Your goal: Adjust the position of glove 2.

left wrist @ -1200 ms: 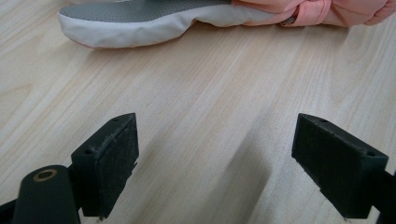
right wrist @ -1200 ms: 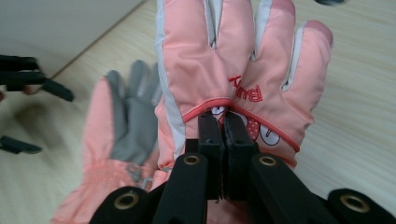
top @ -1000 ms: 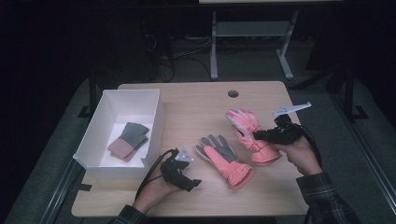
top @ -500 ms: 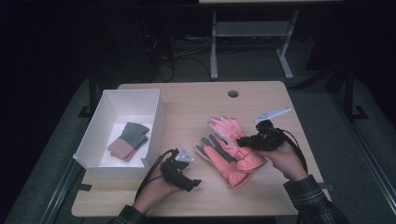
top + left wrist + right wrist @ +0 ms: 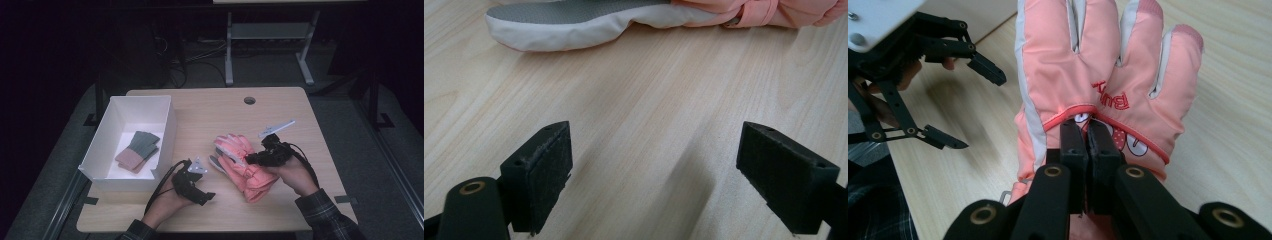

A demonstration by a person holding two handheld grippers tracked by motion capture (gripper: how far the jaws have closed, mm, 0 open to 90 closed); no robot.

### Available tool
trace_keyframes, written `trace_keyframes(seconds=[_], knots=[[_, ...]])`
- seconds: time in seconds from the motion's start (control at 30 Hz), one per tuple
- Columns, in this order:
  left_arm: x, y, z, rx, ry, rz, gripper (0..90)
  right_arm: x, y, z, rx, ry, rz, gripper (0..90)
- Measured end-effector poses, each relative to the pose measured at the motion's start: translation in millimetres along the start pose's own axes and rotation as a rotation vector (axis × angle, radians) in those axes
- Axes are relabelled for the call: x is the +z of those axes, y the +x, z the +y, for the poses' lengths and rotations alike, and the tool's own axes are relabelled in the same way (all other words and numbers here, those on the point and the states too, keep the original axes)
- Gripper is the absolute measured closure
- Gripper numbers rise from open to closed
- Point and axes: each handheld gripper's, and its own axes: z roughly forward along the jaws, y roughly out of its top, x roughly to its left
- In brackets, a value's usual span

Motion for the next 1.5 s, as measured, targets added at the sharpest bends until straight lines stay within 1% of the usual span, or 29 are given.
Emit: trace_keyframes(seconds=[0.1,0.23,0.27,0.37,0.4,0.47,0.5,0.6,0.7,0.77,0.83,0.87,0.9,0.97,1.0,1.03,1.07,1.1,1.13,1.17,1.2,1.23,1.27,1.3,1.33,1.4,1.43,1.47,1.5], knots=[[0.2,-0.2,-0.1,-0.002,-0.003,0.000,14.2,4.9,-0.7,-0.5,0.001,0.010,0.000,88.0],[0.2,0.1,0.1,0.009,0.005,0.001,14.2,10.8,0.0,-1.1,0.001,0.024,0.006,87.8],[0.3,-0.1,0.1,0.011,0.008,0.003,14.3,16.3,0.8,-1.7,-0.016,0.037,0.004,87.6],[1.2,-0.7,0.0,-0.001,-0.002,0.000,14.3,22.2,0.8,-2.0,-0.023,0.055,-0.004,87.4],[1.3,-0.5,0.1,0.002,0.001,-0.001,14.3,24.8,1.0,-2.1,-0.018,0.063,-0.005,87.4],[2.0,-0.6,0.2,0.004,0.004,-0.002,14.3,30.6,0.2,-3.4,-0.029,0.075,-0.004,87.1],[1.8,-0.1,0.3,0.015,0.013,0.002,14.3,33.6,0.4,-3.7,-0.037,0.087,-0.006,87.0],[2.8,-0.9,0.5,0.015,0.015,-0.001,14.3,38.7,2.2,-3.5,-0.047,0.116,-0.016,86.2],[3.4,-1.6,0.8,0.012,0.017,-0.001,14.3,41.3,1.2,-3.8,-0.053,0.127,-0.012,85.7],[3.9,-1.9,1.3,0.004,0.016,0.004,14.5,40.9,1.1,-4.0,-0.060,0.124,-0.007,82.0],[3.7,-1.9,1.4,-0.004,0.010,0.001,16.0,36.1,1.8,-4.3,-0.079,0.093,0.006,74.8],[2.0,-1.6,1.6,-0.022,-0.012,-0.002,18.3,30.4,2.3,-4.1,-0.066,0.072,0.024,69.5],[0.2,0.1,1.8,-0.016,-0.008,-0.004,20.2,26.8,2.6,-3.8,-0.055,0.057,0.038,66.9],[-1.8,1.0,2.5,-0.031,-0.030,-0.009,24.6,18.6,3.0,-3.0,-0.065,0.030,0.030,61.9],[-3.2,1.0,2.9,-0.038,-0.040,-0.012,28.2,14.6,3.5,-2.7,-0.063,0.013,0.030,61.6],[-4.9,1.2,3.2,-0.039,-0.050,-0.017,33.7,10.6,3.2,-2.5,-0.064,-0.006,0.032,60.1],[-6.6,1.3,3.6,-0.041,-0.061,-0.016,39.3,6.7,2.9,-2.2,-0.067,-0.026,0.020,58.9],[-8.3,1.8,3.7,-0.048,-0.067,-0.031,45.0,3.0,2.0,-2.4,-0.069,-0.046,0.017,59.4],[-8.9,1.6,4.0,-0.077,-0.080,-0.056,56.0,-0.7,1.4,-2.9,-0.064,-0.056,0.015,61.4],[-9.6,1.6,4.5,-0.089,-0.085,-0.064,63.1,-4.1,-0.1,-3.8,-0.071,-0.064,0.003,64.9],[-10.8,1.5,5.3,-0.083,-0.079,-0.066,69.8,-7.4,-1.9,-5.0,-0.070,-0.071,-0.005,70.7],[-10.8,1.5,5.3,-0.083,-0.079,-0.066,78.3,-7.4,-1.9,-5.0,-0.070,-0.071,-0.005,70.7],[-11.6,0.8,7.8,-0.074,-0.082,-0.060,84.9,-15.3,-6.8,-9.1,-0.065,-0.096,-0.020,82.1],[-11.6,0.8,7.8,-0.074,-0.082,-0.060,88.5,-15.3,-6.8,-9.1,-0.065,-0.096,-0.020,82.1],[-11.4,0.6,10.6,-0.076,-0.082,-0.057,89.6,-21.5,-11.7,-13.8,-0.061,-0.113,-0.039,90.0],[-10.7,0.3,11.9,-0.077,-0.080,-0.054,89.6,-24.0,-13.5,-16.0,-0.054,-0.120,-0.045,90.0],[-10.2,1.1,13.6,-0.065,-0.075,-0.046,89.6,-26.3,-16.7,-19.0,-0.047,-0.125,-0.049,90.0],[-8.4,1.7,14.9,-0.065,-0.076,-0.043,89.6,-30.0,-22.5,-24.2,-0.036,-0.119,-0.073,90.0],[-7.4,2.3,15.5,-0.065,-0.076,-0.039,89.6,-32.2,-25.4,-26.9,-0.033,-0.120,-0.076,90.0]])
